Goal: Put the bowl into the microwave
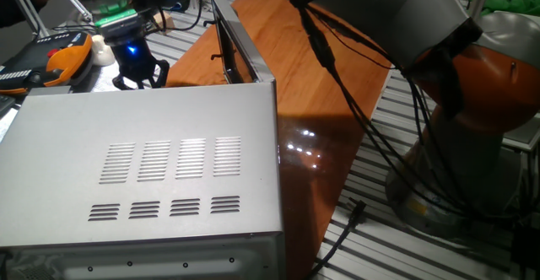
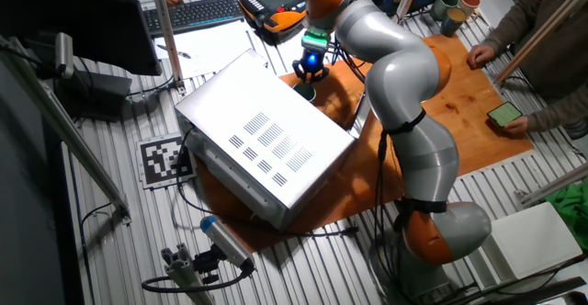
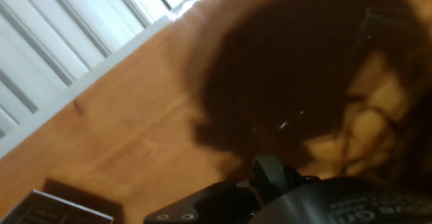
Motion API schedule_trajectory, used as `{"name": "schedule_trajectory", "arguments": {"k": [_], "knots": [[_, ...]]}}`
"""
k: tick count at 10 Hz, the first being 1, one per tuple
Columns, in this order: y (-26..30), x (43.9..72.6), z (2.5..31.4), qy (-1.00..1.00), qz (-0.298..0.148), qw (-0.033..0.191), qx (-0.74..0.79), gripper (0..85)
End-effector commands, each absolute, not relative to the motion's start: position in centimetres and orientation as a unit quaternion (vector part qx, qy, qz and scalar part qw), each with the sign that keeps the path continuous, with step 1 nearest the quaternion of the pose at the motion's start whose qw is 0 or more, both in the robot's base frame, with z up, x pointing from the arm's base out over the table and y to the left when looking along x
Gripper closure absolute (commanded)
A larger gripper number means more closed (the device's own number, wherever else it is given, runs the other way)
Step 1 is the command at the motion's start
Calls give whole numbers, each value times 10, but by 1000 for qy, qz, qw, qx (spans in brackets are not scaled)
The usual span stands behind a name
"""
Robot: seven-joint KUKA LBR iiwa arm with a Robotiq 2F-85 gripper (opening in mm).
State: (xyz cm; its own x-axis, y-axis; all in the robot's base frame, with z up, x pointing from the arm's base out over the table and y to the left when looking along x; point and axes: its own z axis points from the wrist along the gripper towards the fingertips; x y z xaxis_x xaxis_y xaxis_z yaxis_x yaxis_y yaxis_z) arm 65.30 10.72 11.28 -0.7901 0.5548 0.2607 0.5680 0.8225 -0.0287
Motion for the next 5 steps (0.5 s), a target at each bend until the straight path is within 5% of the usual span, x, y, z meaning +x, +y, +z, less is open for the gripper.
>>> {"name": "schedule_trajectory", "arguments": {"k": [1, 5], "knots": [[110, 650, 114, -945, -24, 128, -299, 850], [123, 636, 127, -940, -26, 131, -314, 850]]}}
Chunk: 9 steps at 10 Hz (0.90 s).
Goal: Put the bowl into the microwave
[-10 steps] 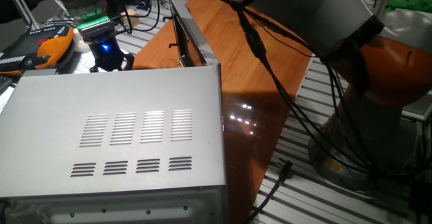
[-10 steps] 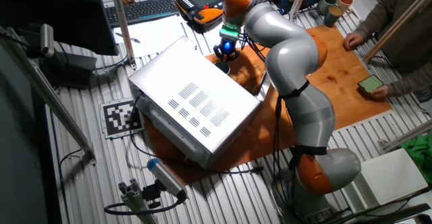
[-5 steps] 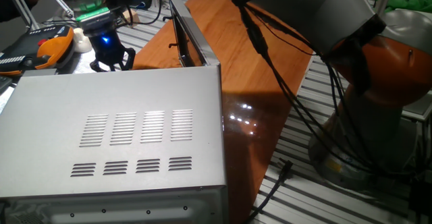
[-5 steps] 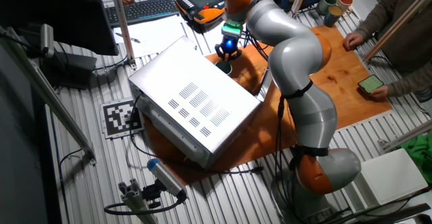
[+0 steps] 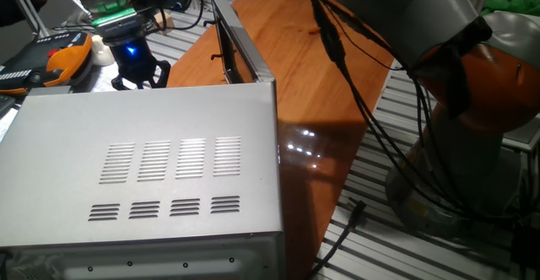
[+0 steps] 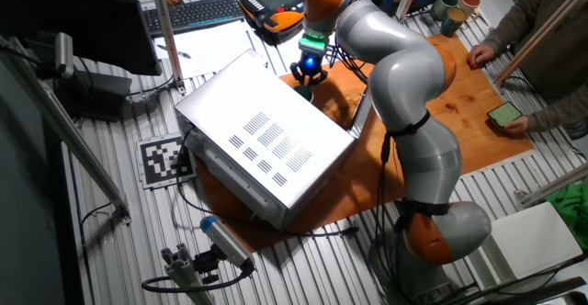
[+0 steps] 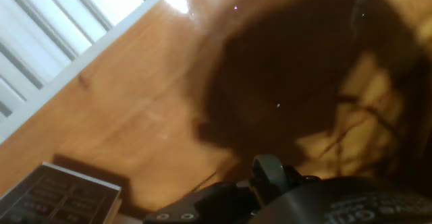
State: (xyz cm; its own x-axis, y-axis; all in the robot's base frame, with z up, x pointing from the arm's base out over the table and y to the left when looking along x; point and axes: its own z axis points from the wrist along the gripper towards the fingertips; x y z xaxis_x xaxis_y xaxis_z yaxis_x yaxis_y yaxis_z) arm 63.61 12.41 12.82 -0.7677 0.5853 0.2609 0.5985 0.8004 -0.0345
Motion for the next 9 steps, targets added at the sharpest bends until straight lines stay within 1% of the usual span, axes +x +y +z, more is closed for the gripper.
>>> {"name": "schedule_trajectory", "arguments": {"k": [1, 5, 7, 9], "knots": [[128, 634, 131, -938, -24, 131, -320, 850], [138, 629, 140, -938, -27, 125, -323, 850], [138, 629, 140, -940, -29, 119, -317, 850], [138, 629, 140, -940, -25, 121, -317, 850]]}}
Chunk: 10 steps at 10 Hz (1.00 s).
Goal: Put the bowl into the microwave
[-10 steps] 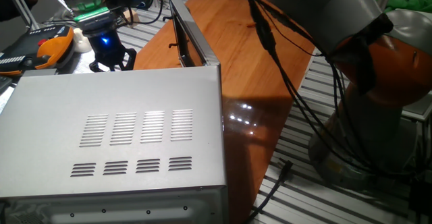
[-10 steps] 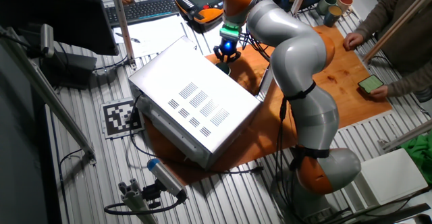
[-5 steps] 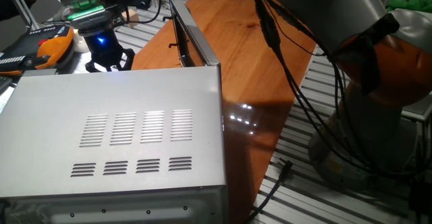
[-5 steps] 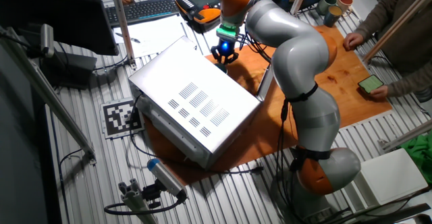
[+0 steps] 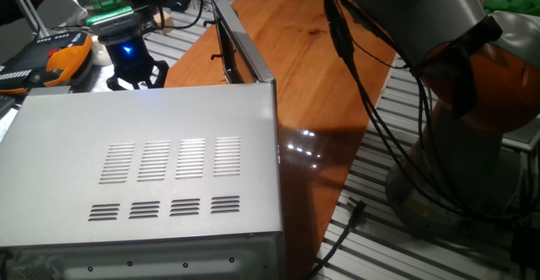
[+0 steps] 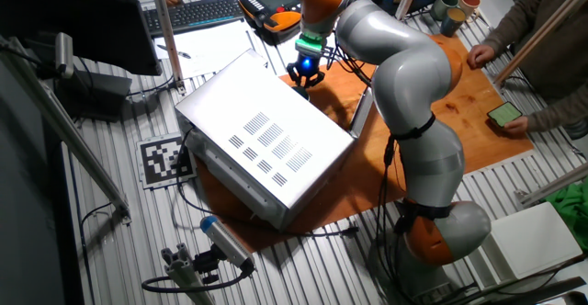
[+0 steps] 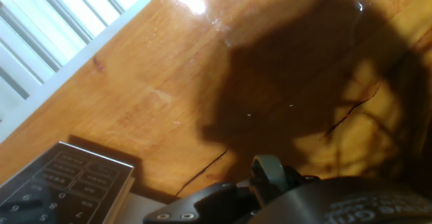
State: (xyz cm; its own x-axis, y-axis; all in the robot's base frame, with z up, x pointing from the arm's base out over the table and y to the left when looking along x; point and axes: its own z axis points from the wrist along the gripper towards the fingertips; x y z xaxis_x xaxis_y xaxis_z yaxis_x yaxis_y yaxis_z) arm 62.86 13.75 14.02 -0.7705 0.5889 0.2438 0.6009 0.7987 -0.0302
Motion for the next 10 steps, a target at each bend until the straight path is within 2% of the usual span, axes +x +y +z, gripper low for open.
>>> {"name": "schedule_trajectory", "arguments": {"k": [1, 5, 8, 10], "knots": [[138, 629, 140, -941, -28, 123, -315, 850], [138, 629, 140, -946, -26, 99, -309, 850], [138, 629, 140, -944, -37, 105, -311, 850], [138, 629, 140, -944, -39, 98, -311, 850]]}}
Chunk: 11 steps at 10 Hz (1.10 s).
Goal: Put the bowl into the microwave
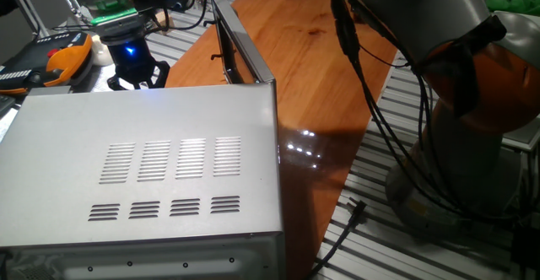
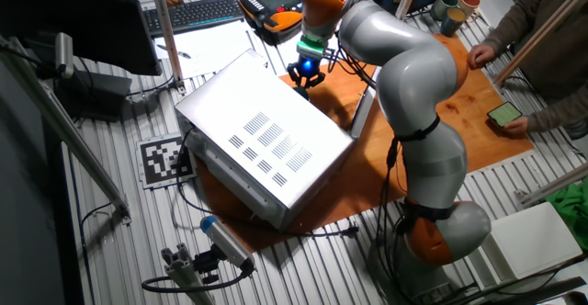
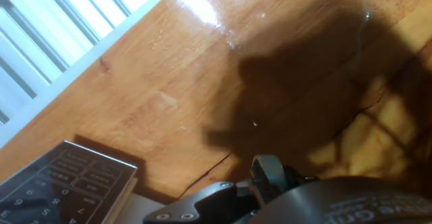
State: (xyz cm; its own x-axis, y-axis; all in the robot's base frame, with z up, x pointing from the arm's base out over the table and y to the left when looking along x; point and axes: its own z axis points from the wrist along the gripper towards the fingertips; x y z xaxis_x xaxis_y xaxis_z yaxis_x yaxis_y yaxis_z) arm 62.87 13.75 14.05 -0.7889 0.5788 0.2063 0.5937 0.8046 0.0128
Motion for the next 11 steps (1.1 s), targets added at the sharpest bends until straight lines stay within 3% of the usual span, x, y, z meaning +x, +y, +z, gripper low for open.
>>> {"name": "schedule_trajectory", "arguments": {"k": [1, 3, 5, 7, 11], "knots": [[138, 629, 140, -946, -39, 94, -308, 850], [138, 629, 140, -947, -45, 89, -307, 850], [138, 629, 140, -946, -46, 100, -304, 850], [140, 616, 149, -945, -48, 117, -303, 850], [156, 584, 160, -936, -46, 120, -327, 850]]}}
